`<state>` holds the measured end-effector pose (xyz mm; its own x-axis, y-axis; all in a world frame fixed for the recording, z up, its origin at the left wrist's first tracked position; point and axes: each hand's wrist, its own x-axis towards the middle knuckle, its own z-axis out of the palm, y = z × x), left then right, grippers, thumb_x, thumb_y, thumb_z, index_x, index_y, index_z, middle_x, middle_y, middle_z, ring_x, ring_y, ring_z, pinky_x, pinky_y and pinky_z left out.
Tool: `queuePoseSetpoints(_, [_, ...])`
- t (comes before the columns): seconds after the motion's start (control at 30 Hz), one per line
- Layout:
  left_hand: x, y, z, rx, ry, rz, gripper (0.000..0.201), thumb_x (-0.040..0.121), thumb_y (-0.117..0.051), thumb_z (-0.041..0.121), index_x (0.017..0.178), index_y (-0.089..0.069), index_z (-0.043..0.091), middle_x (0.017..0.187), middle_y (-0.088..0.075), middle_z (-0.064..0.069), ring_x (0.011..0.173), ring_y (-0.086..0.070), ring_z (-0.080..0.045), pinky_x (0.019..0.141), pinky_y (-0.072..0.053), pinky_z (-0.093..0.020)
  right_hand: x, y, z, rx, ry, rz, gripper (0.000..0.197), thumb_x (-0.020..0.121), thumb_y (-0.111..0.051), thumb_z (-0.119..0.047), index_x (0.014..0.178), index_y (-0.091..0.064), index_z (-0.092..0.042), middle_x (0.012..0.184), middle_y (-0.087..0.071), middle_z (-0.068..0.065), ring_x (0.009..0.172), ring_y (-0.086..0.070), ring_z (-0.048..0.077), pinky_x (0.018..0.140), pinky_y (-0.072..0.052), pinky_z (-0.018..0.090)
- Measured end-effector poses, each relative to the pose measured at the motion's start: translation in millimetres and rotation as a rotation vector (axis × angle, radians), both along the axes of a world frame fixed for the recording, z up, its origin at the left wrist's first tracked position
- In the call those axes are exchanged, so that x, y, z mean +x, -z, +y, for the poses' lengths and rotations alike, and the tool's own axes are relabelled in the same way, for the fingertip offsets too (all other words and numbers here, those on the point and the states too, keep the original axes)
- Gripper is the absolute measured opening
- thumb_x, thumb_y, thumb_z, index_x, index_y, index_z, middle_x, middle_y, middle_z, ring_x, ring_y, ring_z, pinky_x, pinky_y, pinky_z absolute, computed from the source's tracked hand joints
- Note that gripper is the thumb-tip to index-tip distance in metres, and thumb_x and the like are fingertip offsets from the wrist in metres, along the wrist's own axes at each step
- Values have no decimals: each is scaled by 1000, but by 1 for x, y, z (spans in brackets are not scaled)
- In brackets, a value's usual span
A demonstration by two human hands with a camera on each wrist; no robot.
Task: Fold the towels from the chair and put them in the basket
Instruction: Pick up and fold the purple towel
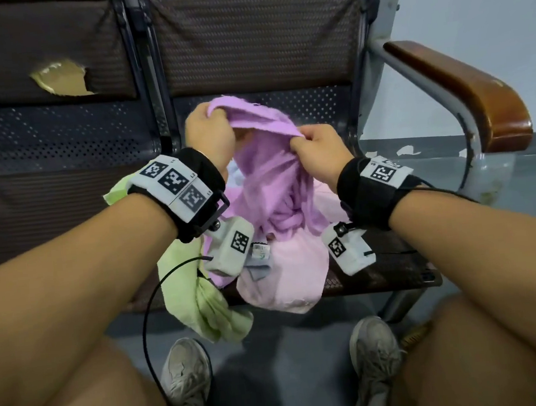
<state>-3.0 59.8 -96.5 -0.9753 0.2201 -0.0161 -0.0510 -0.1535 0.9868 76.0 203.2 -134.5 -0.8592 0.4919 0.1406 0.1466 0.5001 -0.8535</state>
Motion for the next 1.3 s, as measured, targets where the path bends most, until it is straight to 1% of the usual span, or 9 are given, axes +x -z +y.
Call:
queuePoseSetpoints(0.1, [-15, 6, -8, -7, -86, 27, 35, 98, -32, 2, 114, -62, -6, 109, -69, -26, 100, -69, -38, 77, -61, -44, 12, 4, 17, 506, -68, -286, 27, 86, -59, -24, 60, -55, -17, 56, -49, -6, 53, -47, 11, 50, -32, 23])
queuePoseSetpoints(0.2, [-25, 12, -16, -69, -143, 50, 34, 95, -34, 1, 103, -67, 1, 103, -69, -23, 93, -70, -35, 74, -62, -45, 21, 9, 32, 582, -89, -527, 25, 88, -57, -23, 64, -58, -20, 60, -52, -1, 61, -52, 23, 58, -35, 23])
queuePoseSetpoints(0.33, [-37, 25, -26, -196, -117, -7, 39, 87, -37, -7, 83, -69, 15, 83, -70, -15, 66, -68, -28, 56, -59, -32, 25, 4, 48, 421, 21, -296, 28, 94, -44, -12, 70, -56, -17, 72, -58, 6, 73, -55, 29, 64, -34, 27])
queuePoseSetpoints(0.47, [-45, 43, -36, -466, 17, -25, 14, 77, -76, 5, 68, -69, 14, 58, -68, -8, 58, -68, -27, 51, -59, -31, 29, 1, 50, 412, -33, -108, 32, 99, -43, -17, 68, -49, -21, 74, -57, 1, 74, -52, 23, 65, -32, 30])
queuePoseSetpoints(0.63, [-51, 47, -37, -552, -73, 53, 28, 84, -63, 37, 68, -69, 14, 80, -71, -12, 81, -72, -35, 74, -61, -47, 35, 4, 53, 613, -248, -276, 20, 90, -60, -17, 76, -72, -23, 68, -65, -2, 62, -54, 15, 60, -41, 28])
queuePoseSetpoints(0.87, [-57, 44, -32, -527, -253, 10, 42, 97, -47, 41, 102, -68, 5, 94, -64, -8, 89, -62, -30, 79, -51, -34, 38, 25, 53, 712, -281, -613, 23, 95, -57, -30, 81, -74, -22, 69, -63, 1, 69, -59, 22, 63, -41, 25])
queuePoseSetpoints(1.0, [-66, 42, -39, -468, -254, -67, 36, 93, -46, 21, 117, -64, 2, 116, -66, -20, 103, -66, -37, 90, -57, -46, 33, 25, 59, 625, -60, -368, 25, 98, -50, -16, 97, -75, -12, 68, -58, 0, 60, -54, 20, 60, -37, 22])
queuePoseSetpoints(1.17, [-65, 53, -45, -365, -110, 7, 20, 78, -69, 0, 82, -77, 18, 88, -74, -13, 78, -75, -28, 70, -62, -35, 32, 10, 68, 453, 124, 163, 30, 89, -45, -5, 102, -71, -12, 98, -69, 7, 89, -59, 21, 79, -42, 24])
queuePoseSetpoints(1.3, [-66, 50, -44, -314, -185, 4, 6, 84, -64, 5, 83, -68, 10, 90, -70, -13, 79, -73, -29, 66, -63, -37, 33, 11, 73, 619, 35, 74, 28, 90, -45, -5, 103, -69, -12, 96, -65, 10, 87, -56, 23, 76, -38, 26])
